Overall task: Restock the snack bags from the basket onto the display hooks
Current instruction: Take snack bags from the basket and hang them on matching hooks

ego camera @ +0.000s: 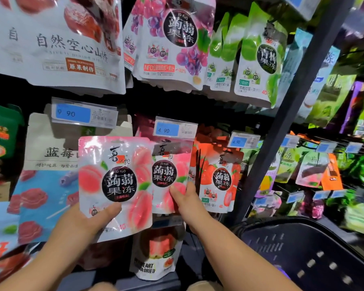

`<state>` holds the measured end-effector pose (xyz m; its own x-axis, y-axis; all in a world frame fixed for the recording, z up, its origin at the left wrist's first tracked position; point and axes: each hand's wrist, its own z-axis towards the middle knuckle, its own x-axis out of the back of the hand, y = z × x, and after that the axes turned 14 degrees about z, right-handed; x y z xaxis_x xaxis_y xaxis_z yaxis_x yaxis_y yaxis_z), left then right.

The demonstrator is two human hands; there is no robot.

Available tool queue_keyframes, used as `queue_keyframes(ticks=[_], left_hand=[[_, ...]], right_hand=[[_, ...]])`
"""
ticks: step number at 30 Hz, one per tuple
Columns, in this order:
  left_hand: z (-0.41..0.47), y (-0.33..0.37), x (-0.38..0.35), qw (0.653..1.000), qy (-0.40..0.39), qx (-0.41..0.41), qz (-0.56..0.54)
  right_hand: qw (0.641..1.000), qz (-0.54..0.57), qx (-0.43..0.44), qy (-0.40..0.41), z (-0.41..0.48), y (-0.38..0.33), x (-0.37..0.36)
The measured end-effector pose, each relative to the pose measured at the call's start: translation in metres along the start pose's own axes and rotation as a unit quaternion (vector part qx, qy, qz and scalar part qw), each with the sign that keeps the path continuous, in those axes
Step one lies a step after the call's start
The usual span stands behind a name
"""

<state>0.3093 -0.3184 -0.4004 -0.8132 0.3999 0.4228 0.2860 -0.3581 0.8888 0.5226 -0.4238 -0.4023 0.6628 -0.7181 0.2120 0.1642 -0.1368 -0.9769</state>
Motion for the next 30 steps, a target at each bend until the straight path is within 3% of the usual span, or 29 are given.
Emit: queue_keyframes(ticks=[5,10,13,19,22,30], left_hand=[[0.004,0.000,-0.007,0.999,-0.028,-0.014,-0.015],[0.004,0.005,-0.020,0.999,-0.036,-0.020,-0.023],[0.006,0.001,-0.032,0.997,-0.062,-0.020,-0.045],[0.010,0.003,-0.057,0.986,-0.133,-0.010,-0.102],[0.015,0.005,-0.065,0.978,-0.165,-0.011,-0.129],[0.038,0.015,-0.079,0.985,-0.161,-0.037,-0.048]], right_hand=[[0.996,0.038,0.021,0.078,-0.007,0.003,-0.002],[0.978,-0.044,0.130,0.155,-0.022,0.005,0.009],[0.979,0.021,0.177,0.104,-0.035,-0.002,0.015],[0.989,0.058,0.129,-0.051,-0.044,0.001,0.009],[0.988,0.058,0.135,-0.053,-0.045,-0.001,0.006],[0.983,0.042,0.176,-0.025,-0.027,0.001,0.011]])
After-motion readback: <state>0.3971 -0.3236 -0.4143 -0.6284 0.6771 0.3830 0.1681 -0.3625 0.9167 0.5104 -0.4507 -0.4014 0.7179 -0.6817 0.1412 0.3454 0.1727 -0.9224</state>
